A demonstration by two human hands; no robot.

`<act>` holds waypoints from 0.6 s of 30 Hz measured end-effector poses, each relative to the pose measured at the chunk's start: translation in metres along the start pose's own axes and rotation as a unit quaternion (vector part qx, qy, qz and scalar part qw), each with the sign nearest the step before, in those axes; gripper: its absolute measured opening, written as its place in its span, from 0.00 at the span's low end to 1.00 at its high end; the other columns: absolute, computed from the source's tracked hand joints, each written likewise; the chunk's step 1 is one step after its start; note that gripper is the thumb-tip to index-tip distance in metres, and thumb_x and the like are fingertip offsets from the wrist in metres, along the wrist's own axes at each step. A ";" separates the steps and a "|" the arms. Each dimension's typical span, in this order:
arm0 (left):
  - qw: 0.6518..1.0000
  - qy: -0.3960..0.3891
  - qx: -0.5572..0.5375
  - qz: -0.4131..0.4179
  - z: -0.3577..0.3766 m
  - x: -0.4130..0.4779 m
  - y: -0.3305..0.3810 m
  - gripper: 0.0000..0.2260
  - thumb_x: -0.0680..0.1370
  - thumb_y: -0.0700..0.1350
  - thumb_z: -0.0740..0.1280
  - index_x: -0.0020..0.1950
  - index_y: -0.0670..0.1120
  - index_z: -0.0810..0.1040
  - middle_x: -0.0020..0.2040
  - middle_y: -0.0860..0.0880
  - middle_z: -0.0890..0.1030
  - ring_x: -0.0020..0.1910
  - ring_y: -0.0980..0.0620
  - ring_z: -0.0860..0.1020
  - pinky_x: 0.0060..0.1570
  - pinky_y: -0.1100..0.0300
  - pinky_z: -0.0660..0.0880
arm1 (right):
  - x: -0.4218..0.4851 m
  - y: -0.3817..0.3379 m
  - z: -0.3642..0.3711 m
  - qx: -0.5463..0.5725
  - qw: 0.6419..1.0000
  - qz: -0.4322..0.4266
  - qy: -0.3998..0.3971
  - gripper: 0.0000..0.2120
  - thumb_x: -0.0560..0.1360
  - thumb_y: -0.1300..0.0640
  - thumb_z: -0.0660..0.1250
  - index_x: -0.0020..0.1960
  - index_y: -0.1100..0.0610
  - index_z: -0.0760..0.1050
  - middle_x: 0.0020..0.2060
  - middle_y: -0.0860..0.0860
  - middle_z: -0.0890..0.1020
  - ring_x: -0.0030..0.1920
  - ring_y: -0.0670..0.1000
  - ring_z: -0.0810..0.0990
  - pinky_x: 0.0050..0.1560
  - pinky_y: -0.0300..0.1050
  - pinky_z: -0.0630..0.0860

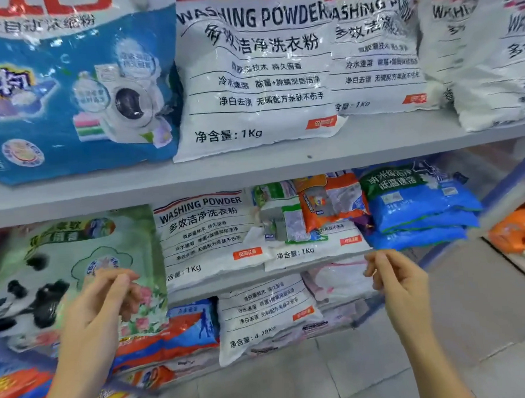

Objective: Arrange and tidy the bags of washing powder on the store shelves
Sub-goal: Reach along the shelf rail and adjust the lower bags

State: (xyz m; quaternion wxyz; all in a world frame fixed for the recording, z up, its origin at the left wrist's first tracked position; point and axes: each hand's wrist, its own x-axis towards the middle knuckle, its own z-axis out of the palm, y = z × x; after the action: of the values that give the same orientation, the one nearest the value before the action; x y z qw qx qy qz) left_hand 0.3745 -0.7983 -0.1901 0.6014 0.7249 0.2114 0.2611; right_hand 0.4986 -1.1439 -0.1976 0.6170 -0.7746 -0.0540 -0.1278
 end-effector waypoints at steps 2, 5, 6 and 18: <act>1.000 0.027 0.003 -0.013 0.010 -0.005 -0.001 0.13 0.81 0.41 0.59 0.41 0.49 0.79 0.35 0.44 0.78 0.31 0.55 0.73 0.31 0.68 0.71 | 0.025 0.016 0.014 -0.054 0.997 -0.010 -0.050 0.08 0.76 0.54 0.64 0.39 0.50 0.77 0.31 0.46 0.79 0.32 0.45 0.75 0.34 0.36 0.71; 0.997 0.069 0.000 -0.022 0.028 -0.017 0.003 0.14 0.81 0.39 0.58 0.40 0.49 0.79 0.34 0.46 0.77 0.29 0.58 0.74 0.31 0.70 0.71 | 0.060 0.038 0.045 -0.178 0.971 -0.061 -0.146 0.07 0.74 0.52 0.65 0.47 0.53 0.79 0.38 0.47 0.81 0.36 0.47 0.77 0.39 0.42 0.71; 0.997 0.079 0.007 -0.021 0.033 -0.022 0.004 0.15 0.81 0.40 0.58 0.40 0.51 0.80 0.33 0.47 0.77 0.30 0.58 0.74 0.32 0.70 0.71 | 0.070 0.044 0.059 -0.215 0.955 -0.101 -0.177 0.09 0.75 0.53 0.65 0.50 0.56 0.79 0.42 0.50 0.82 0.39 0.49 0.77 0.40 0.43 0.72; 0.989 0.150 -0.004 -0.015 0.066 -0.067 0.026 0.06 0.74 0.54 0.64 0.47 0.55 0.77 0.31 0.49 0.78 0.29 0.53 0.73 0.28 0.67 0.70 | 0.114 0.088 0.150 -0.441 0.782 -0.366 -0.246 0.25 0.60 0.46 0.78 0.53 0.54 0.80 0.58 0.56 0.80 0.59 0.60 0.78 0.60 0.57 0.74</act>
State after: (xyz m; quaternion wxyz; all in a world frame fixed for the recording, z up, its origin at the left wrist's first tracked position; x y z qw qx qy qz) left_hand 0.3642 -0.8949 -0.1823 0.5699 0.6715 0.3092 0.3588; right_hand 0.6493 -1.0269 -0.2809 0.0810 -0.8893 -0.4210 -0.1591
